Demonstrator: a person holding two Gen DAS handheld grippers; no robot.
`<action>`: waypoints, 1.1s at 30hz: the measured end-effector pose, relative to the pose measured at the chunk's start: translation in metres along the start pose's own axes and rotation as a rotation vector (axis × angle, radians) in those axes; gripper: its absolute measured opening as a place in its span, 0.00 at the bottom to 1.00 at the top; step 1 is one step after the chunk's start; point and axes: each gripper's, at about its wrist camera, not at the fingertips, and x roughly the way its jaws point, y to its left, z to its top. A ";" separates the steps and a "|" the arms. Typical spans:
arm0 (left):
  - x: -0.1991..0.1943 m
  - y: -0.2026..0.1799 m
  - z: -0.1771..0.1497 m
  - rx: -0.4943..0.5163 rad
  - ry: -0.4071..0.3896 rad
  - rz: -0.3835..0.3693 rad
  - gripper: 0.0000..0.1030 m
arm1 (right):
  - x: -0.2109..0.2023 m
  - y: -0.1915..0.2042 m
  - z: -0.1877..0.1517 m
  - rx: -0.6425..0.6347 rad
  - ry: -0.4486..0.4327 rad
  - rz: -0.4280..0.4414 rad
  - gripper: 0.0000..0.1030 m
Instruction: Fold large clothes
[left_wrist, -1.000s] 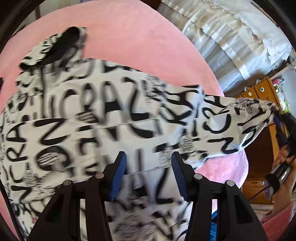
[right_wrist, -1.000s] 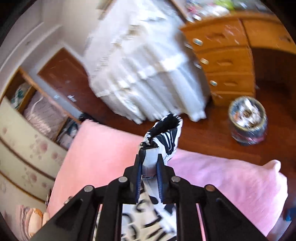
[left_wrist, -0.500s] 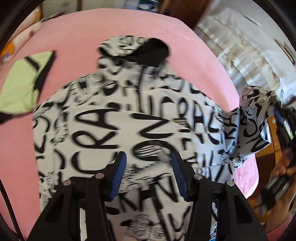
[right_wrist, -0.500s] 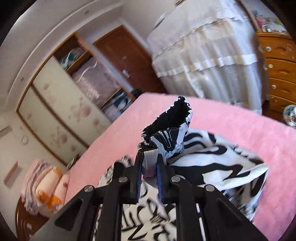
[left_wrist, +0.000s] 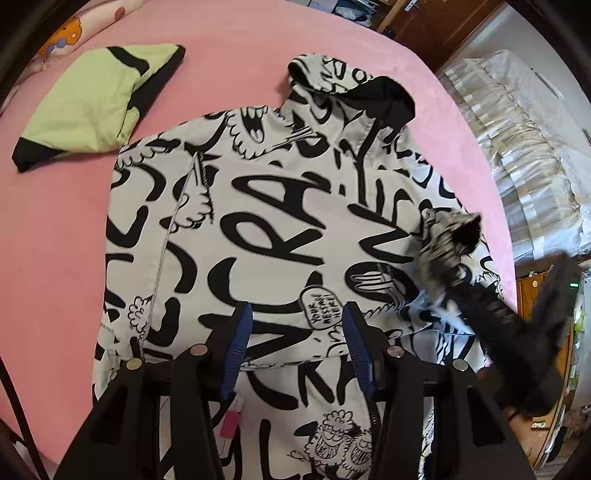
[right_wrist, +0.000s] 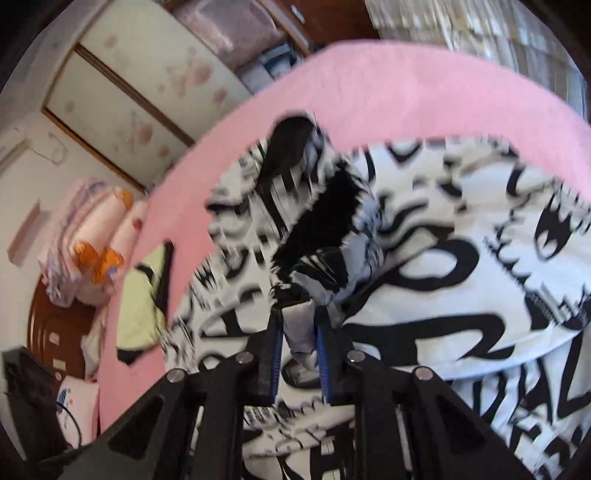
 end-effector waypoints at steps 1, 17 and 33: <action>0.002 0.001 -0.001 -0.001 0.003 0.002 0.55 | 0.011 -0.002 -0.006 0.004 0.056 -0.024 0.20; 0.057 -0.060 0.003 0.000 0.106 -0.060 0.62 | -0.024 -0.021 -0.040 -0.178 0.232 0.073 0.52; 0.140 -0.099 -0.025 -0.393 0.130 -0.163 0.38 | -0.099 -0.154 -0.025 -0.173 0.253 -0.119 0.52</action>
